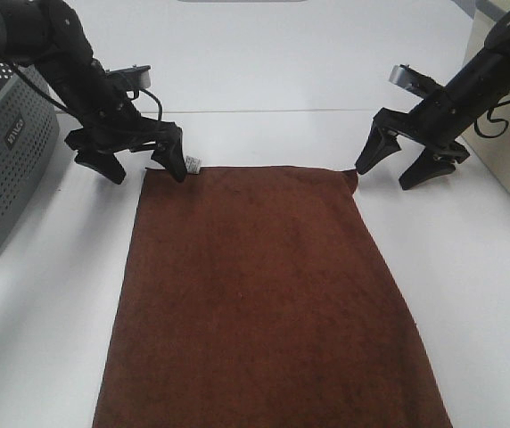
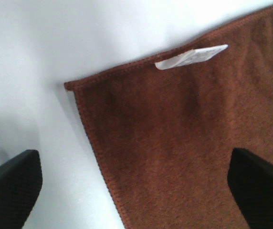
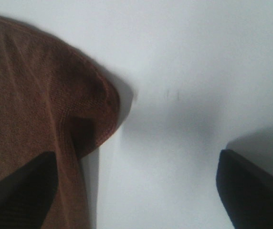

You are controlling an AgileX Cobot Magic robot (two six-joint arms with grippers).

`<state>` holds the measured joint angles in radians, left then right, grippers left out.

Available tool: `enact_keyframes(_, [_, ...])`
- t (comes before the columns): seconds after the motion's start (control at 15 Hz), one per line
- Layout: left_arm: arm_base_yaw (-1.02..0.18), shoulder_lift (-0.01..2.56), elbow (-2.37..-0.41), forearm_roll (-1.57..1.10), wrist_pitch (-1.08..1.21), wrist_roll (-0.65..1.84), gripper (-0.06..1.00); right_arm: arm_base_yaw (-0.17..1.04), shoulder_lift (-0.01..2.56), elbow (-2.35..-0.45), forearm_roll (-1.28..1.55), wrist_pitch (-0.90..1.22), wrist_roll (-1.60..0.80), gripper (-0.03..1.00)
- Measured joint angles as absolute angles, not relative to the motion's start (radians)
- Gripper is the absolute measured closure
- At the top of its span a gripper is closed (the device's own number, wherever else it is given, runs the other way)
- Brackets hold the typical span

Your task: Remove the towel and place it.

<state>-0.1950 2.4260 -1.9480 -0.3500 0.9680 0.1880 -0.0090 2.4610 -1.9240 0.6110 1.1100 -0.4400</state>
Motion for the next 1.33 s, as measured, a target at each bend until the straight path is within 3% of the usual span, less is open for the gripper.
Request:
enact_keyframes(1.0, [-0.164,2.464,-1.962,-0.424,0.975,0.196,-0.03,-0.013,2.493,-1.941,0.683,1.099,-0.420,0.11])
enact_keyframes(1.33, [-0.198,2.468,-1.963,-0.486,0.945,0.192,0.00,0.055,2.501,-1.944,0.669,1.032,-0.407,0.20])
